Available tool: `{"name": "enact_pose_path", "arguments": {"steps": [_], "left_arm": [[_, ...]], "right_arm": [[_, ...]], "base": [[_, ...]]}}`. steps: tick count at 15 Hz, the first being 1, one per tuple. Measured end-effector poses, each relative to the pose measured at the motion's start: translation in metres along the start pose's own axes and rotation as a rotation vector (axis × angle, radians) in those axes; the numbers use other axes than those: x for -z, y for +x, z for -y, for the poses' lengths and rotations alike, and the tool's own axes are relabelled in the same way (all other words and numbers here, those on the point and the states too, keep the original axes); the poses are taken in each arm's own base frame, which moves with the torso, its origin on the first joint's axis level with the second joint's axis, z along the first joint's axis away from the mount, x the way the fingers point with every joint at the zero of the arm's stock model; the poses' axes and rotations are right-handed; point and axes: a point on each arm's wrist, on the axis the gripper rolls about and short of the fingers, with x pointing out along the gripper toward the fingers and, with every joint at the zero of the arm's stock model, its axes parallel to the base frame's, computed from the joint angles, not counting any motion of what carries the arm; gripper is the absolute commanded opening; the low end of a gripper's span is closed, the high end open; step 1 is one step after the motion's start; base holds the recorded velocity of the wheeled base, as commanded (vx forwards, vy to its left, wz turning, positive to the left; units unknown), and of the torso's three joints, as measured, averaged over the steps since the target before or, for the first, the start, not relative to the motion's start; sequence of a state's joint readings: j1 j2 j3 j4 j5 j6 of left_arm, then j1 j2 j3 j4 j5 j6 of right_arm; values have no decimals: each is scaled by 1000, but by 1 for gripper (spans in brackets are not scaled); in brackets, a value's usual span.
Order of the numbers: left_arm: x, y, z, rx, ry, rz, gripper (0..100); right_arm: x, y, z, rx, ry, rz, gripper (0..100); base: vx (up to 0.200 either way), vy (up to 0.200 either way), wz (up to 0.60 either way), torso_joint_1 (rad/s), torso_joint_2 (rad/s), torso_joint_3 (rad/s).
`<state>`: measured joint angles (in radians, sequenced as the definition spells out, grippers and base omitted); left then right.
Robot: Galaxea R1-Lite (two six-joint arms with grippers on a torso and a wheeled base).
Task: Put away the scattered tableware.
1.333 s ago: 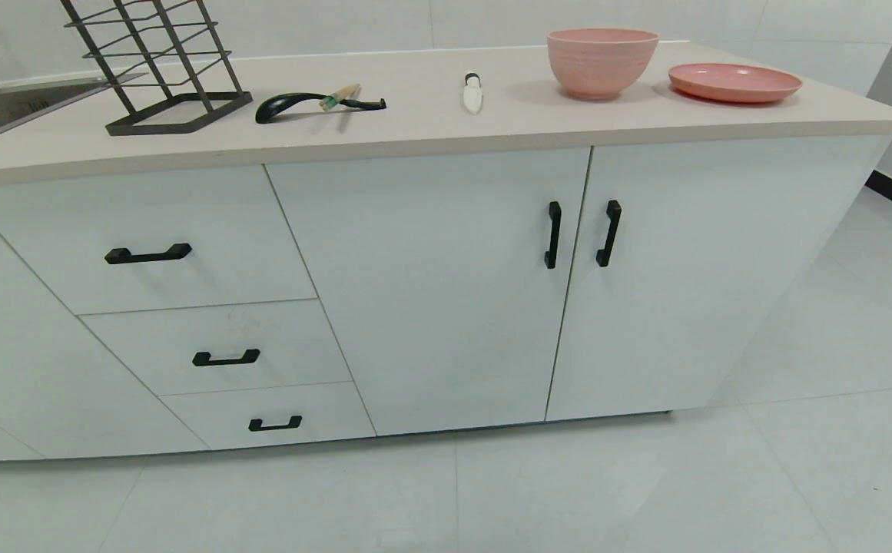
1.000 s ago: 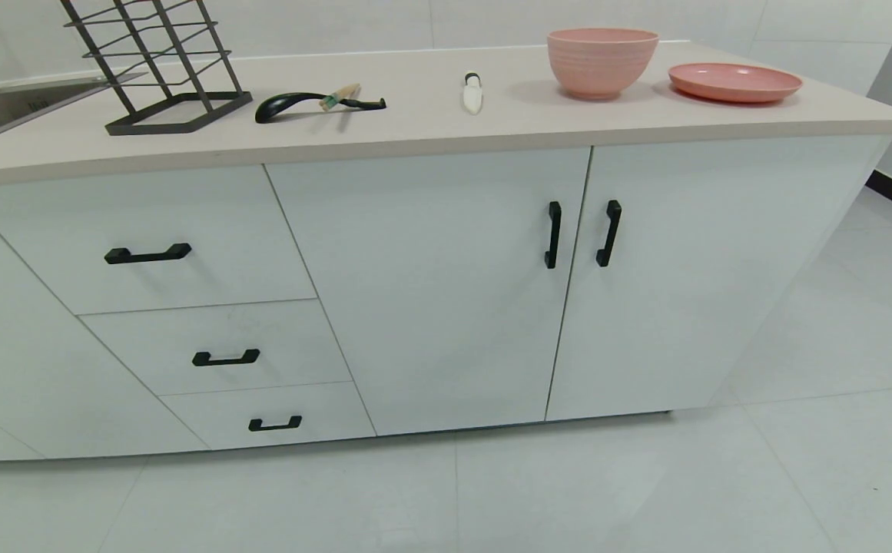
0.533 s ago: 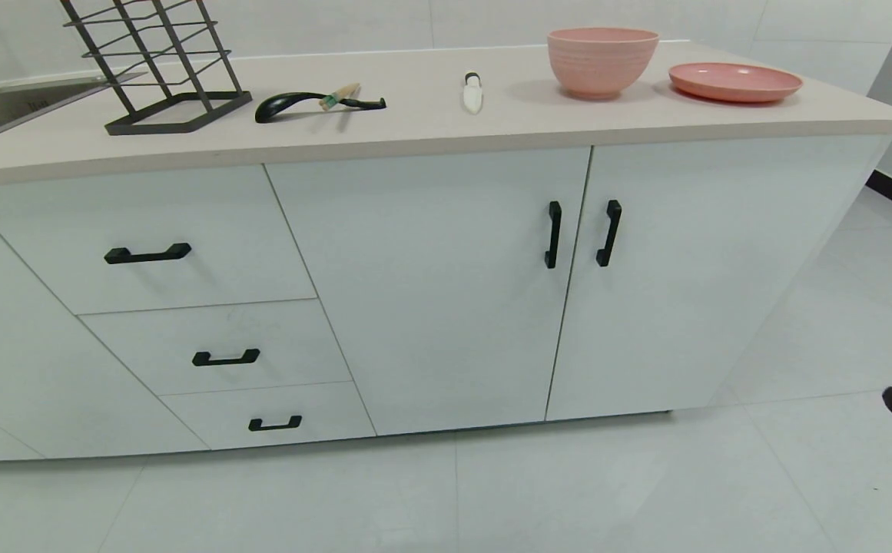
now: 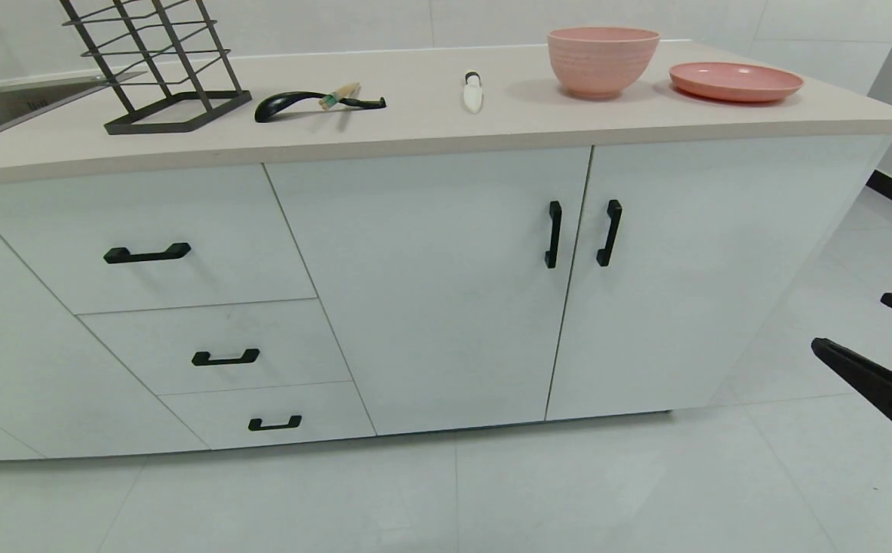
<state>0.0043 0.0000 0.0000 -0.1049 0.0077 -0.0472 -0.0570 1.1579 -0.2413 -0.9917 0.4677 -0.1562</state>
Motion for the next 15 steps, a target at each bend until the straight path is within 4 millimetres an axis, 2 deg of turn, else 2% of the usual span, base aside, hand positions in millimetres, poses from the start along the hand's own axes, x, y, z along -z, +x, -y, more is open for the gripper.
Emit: {"name": "enact_pose_path", "arguments": {"steps": [2,4,7,11,13,15], "left_arm": [[-21,-2,4,140,26,191,100],[-36,-4,6,216,42,219,100],[-77,5,9,305,53,215,100],[-134,43,16,504,62,213,100],[-142,66,23,671,107,195,100],[-140,85,29,806,162,151,100]], "right_arm": [[1,4,1,-4,0,-7,100],[-1,14,4,-20,-1,-1,100],[-8,37,8,-71,-13,39,100],[1,64,8,-222,-36,88,100],[8,73,4,-266,-40,74,100],[10,79,-5,-322,-43,78,100]], "base": [[0,0,0,0,0,0],[0,0,0,0,0,0],[0,0,0,0,0,0],[0,0,0,0,0,0],[0,0,0,0,0,0],[0,0,0,0,0,0]]}}
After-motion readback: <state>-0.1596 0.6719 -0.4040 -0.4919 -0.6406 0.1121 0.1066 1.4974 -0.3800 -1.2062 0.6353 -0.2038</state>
